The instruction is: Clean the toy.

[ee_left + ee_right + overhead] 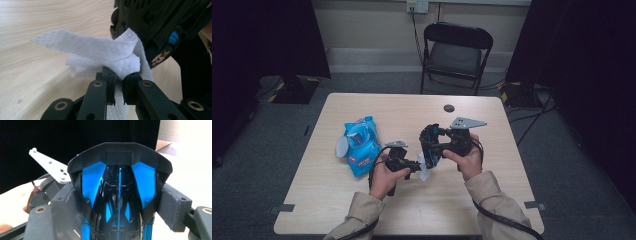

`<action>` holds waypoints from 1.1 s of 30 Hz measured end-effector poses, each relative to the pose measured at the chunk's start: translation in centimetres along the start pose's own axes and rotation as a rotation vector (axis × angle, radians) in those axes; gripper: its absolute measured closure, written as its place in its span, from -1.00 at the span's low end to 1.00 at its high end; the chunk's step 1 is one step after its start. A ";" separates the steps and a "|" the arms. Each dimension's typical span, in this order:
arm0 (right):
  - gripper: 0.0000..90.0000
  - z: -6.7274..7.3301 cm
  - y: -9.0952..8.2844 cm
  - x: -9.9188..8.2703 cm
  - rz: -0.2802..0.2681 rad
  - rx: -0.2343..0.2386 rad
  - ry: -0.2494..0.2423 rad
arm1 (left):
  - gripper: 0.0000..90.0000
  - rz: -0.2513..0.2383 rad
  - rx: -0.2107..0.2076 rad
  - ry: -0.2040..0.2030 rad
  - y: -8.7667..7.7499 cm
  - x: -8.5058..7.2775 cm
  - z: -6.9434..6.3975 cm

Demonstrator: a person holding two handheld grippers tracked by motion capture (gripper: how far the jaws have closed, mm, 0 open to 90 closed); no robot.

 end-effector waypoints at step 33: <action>-0.43 -0.6 -1.7 -2.9 0.035 -0.025 -0.001 | 0.84 -0.129 0.023 0.093 -4.3 8.1 -1.9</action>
Point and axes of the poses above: each handheld gripper's, and its own axes: y roughly forward along the jaws, x roughly out of its top, z roughly to its left, the point moved 8 cm from there along y, roughly forward along the jaws, and after that the axes turned 3 degrees about -x, right-handed, at the moved point
